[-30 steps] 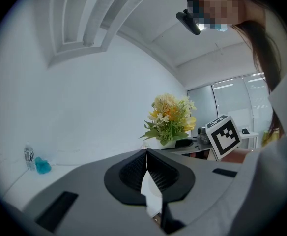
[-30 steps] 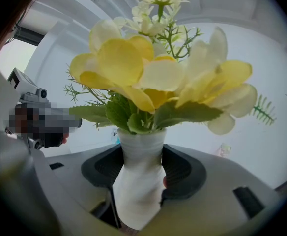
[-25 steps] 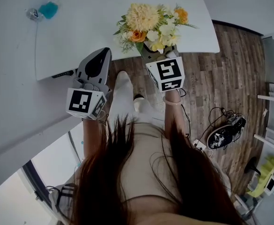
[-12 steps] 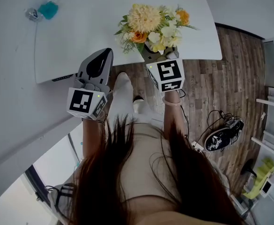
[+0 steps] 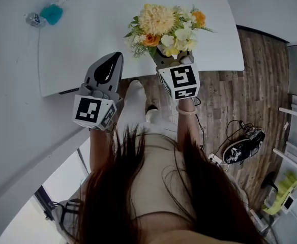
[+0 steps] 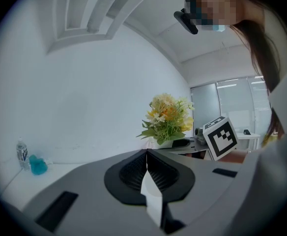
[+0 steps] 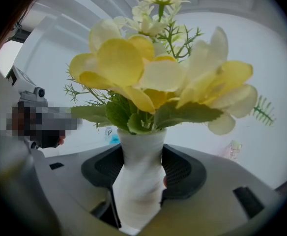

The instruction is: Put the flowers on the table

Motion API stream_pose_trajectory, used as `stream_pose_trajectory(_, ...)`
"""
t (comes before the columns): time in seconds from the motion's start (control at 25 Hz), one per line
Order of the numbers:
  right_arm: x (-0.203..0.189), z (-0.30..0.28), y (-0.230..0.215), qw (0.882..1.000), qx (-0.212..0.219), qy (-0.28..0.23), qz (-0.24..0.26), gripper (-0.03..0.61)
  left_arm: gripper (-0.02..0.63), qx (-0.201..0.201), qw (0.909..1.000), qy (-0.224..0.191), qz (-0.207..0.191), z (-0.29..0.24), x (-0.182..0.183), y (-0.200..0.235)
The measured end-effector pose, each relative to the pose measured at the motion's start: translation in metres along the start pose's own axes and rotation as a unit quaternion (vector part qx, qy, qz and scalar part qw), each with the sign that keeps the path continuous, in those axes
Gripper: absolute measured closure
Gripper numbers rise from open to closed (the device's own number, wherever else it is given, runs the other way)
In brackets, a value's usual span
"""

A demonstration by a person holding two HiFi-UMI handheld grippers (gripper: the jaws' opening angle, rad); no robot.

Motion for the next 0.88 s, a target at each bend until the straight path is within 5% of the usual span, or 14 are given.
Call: stream_pose_trajectory(0.88,-0.003,-0.083,0.005,1.0,-0.001,0.03,0.002,0.322,0.611,-0.014,0.9995,0.009,0.026,-0.034,-0.005,0.076)
Point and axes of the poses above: the fingertips, and each gripper's own axes: z backward along the fingers, y to its left, x out of its top, the point moved 6 cm from there along z, backward along the fingers, and after that the axes turned 2 degrees about -z, right-handed, at the moved point
